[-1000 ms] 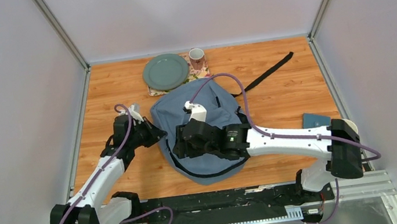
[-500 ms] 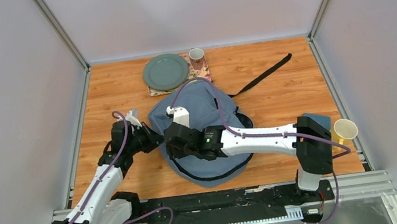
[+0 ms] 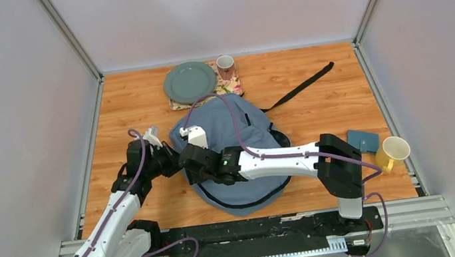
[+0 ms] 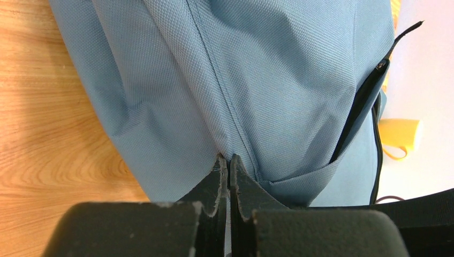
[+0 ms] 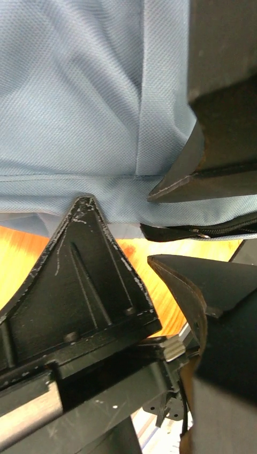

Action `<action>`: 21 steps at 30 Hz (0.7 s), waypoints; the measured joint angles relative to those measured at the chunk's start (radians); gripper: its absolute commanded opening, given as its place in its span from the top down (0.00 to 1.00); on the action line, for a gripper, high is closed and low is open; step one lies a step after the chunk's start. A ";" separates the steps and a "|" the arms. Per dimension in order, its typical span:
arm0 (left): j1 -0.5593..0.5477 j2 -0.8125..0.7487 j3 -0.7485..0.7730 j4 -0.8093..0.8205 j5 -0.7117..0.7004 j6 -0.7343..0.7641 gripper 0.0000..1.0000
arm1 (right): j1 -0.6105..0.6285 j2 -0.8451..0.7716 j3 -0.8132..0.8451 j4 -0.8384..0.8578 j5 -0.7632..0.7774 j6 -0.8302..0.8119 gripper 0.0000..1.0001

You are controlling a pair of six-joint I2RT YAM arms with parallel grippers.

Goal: Pack the student bag
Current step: Zip the student bag at the center of the board.

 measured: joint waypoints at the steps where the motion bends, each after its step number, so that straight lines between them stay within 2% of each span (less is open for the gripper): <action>1: 0.000 0.000 0.000 -0.001 0.000 0.000 1.00 | 0.000 0.007 0.007 -0.002 0.003 -0.003 0.60; 3: 0.000 0.000 0.000 -0.002 0.000 0.000 1.00 | 0.000 0.021 0.024 -0.005 0.013 -0.009 0.67; 4: 0.000 0.000 0.000 -0.003 0.000 0.000 1.00 | 0.000 0.026 0.032 -0.007 0.020 -0.013 0.73; 7: 0.001 -0.002 0.000 -0.005 0.000 0.001 1.00 | 0.000 0.032 0.041 -0.012 0.040 -0.025 0.81; 11: 0.001 -0.002 0.000 -0.005 0.000 0.001 1.00 | 0.000 0.032 0.041 -0.012 0.054 -0.028 0.82; 12: 0.001 -0.002 0.000 -0.005 0.001 0.001 1.00 | 0.000 0.032 0.041 -0.012 0.056 -0.029 0.87; 15: 0.002 -0.002 0.000 -0.005 0.004 0.001 1.00 | 0.000 0.036 0.051 -0.027 0.063 -0.029 0.93; 16: 0.002 -0.002 0.000 -0.005 0.005 0.002 1.00 | 0.000 0.039 0.056 -0.032 0.065 -0.029 1.00; 21: 0.002 -0.003 0.000 -0.008 0.006 0.004 1.00 | 0.000 0.047 0.065 -0.040 0.065 -0.027 1.00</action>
